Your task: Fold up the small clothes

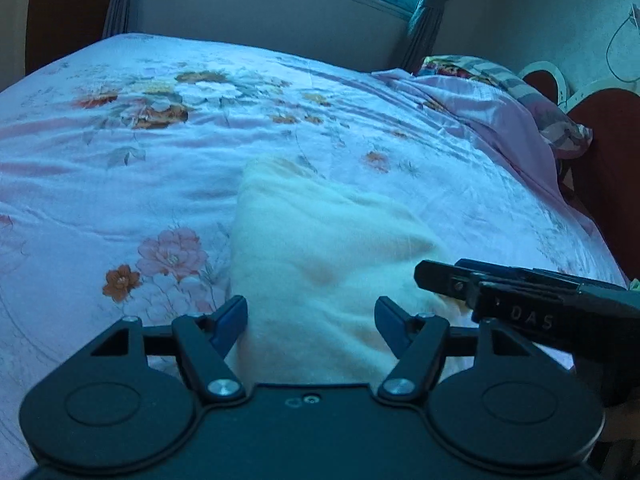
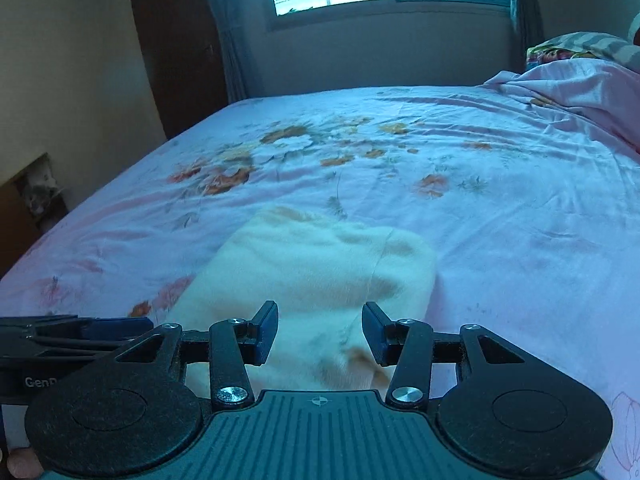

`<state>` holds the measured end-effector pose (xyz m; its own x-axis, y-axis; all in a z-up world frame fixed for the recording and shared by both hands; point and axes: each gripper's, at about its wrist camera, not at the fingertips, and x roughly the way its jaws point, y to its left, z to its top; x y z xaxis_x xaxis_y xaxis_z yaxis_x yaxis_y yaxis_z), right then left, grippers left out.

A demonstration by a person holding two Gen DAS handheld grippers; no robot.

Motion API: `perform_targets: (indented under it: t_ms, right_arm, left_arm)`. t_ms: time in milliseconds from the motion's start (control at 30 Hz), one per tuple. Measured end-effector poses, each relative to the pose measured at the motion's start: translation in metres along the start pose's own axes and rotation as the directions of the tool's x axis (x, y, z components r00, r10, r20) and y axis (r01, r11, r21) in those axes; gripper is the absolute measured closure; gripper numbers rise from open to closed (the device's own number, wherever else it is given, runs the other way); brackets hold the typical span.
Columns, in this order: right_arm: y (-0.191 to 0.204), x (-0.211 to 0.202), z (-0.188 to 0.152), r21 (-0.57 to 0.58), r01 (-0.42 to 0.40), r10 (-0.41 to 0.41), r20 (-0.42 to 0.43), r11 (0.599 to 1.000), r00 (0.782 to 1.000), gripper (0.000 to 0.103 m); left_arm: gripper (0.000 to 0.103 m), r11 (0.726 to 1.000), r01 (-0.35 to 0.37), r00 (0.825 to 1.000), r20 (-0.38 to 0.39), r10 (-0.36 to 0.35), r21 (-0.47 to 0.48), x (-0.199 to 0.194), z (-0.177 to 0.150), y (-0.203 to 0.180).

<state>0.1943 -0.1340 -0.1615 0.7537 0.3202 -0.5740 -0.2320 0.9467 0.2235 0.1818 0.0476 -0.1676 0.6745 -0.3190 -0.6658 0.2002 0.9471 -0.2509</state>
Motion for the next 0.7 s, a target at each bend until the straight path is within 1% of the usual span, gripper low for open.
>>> perform_targets:
  t_ms: [67,133,200,300,367,433,633,700]
  right_arm:
    - [-0.005,0.010,-0.014,0.016,0.025,-0.025,-0.054,1.000,0.998,0.056]
    - [-0.014,0.024,-0.024,0.040,0.050,-0.045,-0.132,0.998,0.990,0.055]
    - [-0.022,0.025,-0.027,0.070,0.066,-0.055,-0.149,0.995,0.987,0.055]
    - [-0.021,0.014,-0.023,0.081,0.086,-0.074,-0.139,0.993,0.987,0.055]
    - [-0.020,0.001,-0.023,0.089,0.077,-0.066,-0.119,0.993,0.991,0.055]
    - [-0.019,-0.013,-0.024,0.103,0.077,-0.066,-0.103,0.992,0.992,0.055]
    - [-0.015,-0.046,-0.033,0.162,0.052,-0.036,-0.099,0.985,0.994,0.055]
    - [-0.012,-0.058,-0.037,0.161,0.049,-0.035,-0.088,0.986,0.996,0.055]
  left_arm:
    - [0.036,0.999,-0.045,0.999,-0.015,0.045,0.027,0.006,-0.010,-0.005]
    - [0.036,0.997,-0.071,0.997,-0.029,0.072,0.039,0.011,-0.015,-0.007]
    - [0.036,0.994,-0.101,0.994,-0.032,0.102,0.050,0.011,-0.017,-0.008]
    - [0.034,0.991,-0.127,0.991,-0.043,0.128,0.028,0.006,-0.016,-0.008]
    - [0.033,0.991,-0.131,0.991,-0.039,0.131,0.016,-0.003,-0.015,-0.010]
    - [0.028,0.989,-0.147,0.989,-0.033,0.147,0.026,-0.011,-0.014,-0.015]
    - [0.020,0.991,-0.122,0.992,-0.010,0.123,0.057,-0.032,-0.017,-0.033]
    - [0.020,0.992,-0.112,0.994,-0.011,0.113,0.054,-0.040,-0.021,-0.037]
